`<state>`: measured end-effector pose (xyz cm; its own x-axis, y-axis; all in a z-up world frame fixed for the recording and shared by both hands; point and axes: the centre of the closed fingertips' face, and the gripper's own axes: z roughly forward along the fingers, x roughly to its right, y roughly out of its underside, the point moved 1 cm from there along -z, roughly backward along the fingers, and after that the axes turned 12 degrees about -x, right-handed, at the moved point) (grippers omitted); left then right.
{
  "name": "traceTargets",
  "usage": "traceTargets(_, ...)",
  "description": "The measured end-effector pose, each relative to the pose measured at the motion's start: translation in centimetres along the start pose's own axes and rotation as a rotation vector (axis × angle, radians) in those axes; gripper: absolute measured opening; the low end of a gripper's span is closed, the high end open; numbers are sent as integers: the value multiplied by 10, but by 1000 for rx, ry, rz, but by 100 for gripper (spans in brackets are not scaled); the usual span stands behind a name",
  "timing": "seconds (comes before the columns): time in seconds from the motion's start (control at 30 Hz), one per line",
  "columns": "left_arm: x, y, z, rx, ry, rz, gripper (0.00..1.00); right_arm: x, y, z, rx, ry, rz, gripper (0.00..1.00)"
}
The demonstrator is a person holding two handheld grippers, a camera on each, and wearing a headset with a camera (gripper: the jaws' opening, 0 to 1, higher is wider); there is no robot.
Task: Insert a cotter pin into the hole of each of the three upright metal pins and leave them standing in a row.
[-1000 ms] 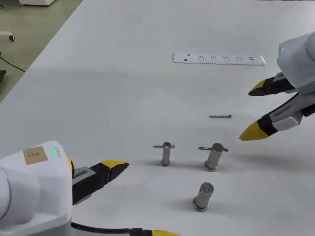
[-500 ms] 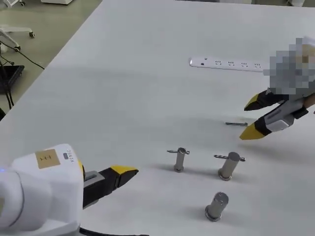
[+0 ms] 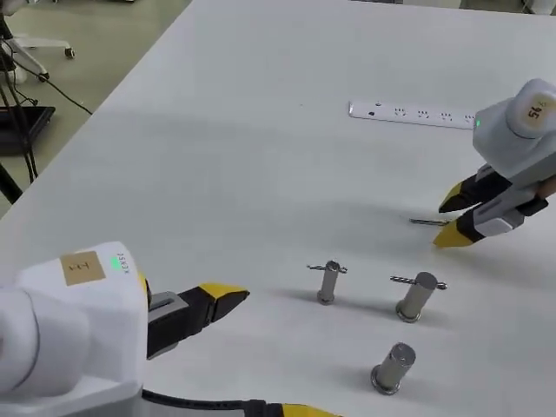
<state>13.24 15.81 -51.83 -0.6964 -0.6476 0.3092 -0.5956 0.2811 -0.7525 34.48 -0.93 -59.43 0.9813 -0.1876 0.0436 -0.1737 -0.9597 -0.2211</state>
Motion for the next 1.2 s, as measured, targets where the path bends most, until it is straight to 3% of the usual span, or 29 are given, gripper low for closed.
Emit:
traceTargets(0.1,0,1,1,1,2,-6,82,5,2,3,-3,0,8,25)
traceTargets(0.8,1,4,3,-6,-6,-26,81,-5,-3,7,-37,-2,-56,1)
traceTargets(0.9,-1,3,3,-5,-14,-24,81,-4,-5,6,-52,36,-78,0)
traceTargets(1.2,-6,-1,0,8,-37,-35,81,-6,-7,6,-109,73,-125,0)
